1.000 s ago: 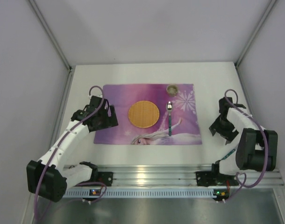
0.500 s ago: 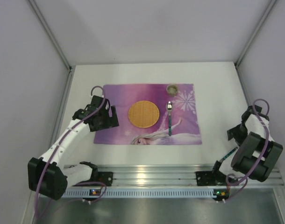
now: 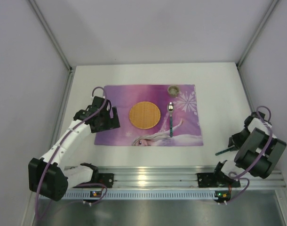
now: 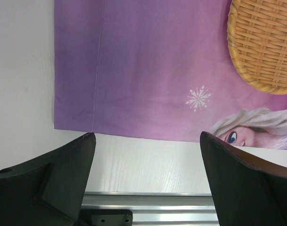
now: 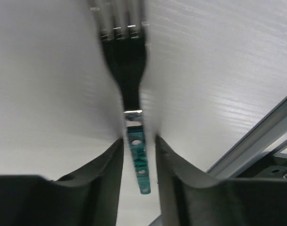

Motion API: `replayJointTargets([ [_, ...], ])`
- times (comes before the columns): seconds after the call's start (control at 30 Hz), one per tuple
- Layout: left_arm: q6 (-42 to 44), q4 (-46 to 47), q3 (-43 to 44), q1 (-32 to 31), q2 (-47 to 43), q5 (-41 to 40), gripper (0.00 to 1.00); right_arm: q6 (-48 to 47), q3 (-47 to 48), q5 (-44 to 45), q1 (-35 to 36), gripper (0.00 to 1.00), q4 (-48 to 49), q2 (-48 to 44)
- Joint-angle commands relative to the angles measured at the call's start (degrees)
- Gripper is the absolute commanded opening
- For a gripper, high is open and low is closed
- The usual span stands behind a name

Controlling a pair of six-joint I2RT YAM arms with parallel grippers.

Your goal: Set the dinner table for one person

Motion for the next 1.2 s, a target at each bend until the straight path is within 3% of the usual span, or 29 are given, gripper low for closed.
replayJointTargets([
  [0.0,0.1,0.3,0.7,-0.3,-0.6,-0.7,0.98,-1.1,-1.0,5.8,-0.8,0.26,4.7,3.8],
  [0.07,0.0,0.2,0.8,-0.4,-0.5,-1.3,0.98,-1.7,-0.8,4.6,-0.7,0.03,5.5,4.0],
  [0.1,-0.1,0.0,0.9,-0.3,-0.4,-1.4,0.98,-2.0,-0.6,4.2,-0.7,0.0,5.7,4.1],
  [0.37,-0.6,0.7,2.7,-0.4,1.2,-0.9,0.98,-3.5,7.7,-2.0,2.3,0.0,-0.2,-2.1],
  [0.47,-1.1,1.9,5.6,-0.5,2.9,-1.1,0.98,-0.8,14.5,-3.5,8.3,0.0,-4.3,-5.1],
  [0.67,-1.0,2.2,18.2,-3.5,8.3,-3.3,0.96,9.0,29.2,-4.2,28.2,0.0,-10.8,-4.6],
  [0.8,0.5,3.8,27.1,-8.4,11.9,-4.4,0.96,13.8,41.0,-1.1,44.8,0.0,-16.4,0.7],
  [0.9,4.0,4.6,32.3,-13.7,15.6,-5.9,0.96,15.3,47.2,0.2,51.3,0.0,-17.9,3.0],
  [1.17,14.8,2.8,47.7,-29.7,26.5,-16.0,0.99,16.4,49.7,-1.0,55.8,0.0,-18.0,3.9],
])
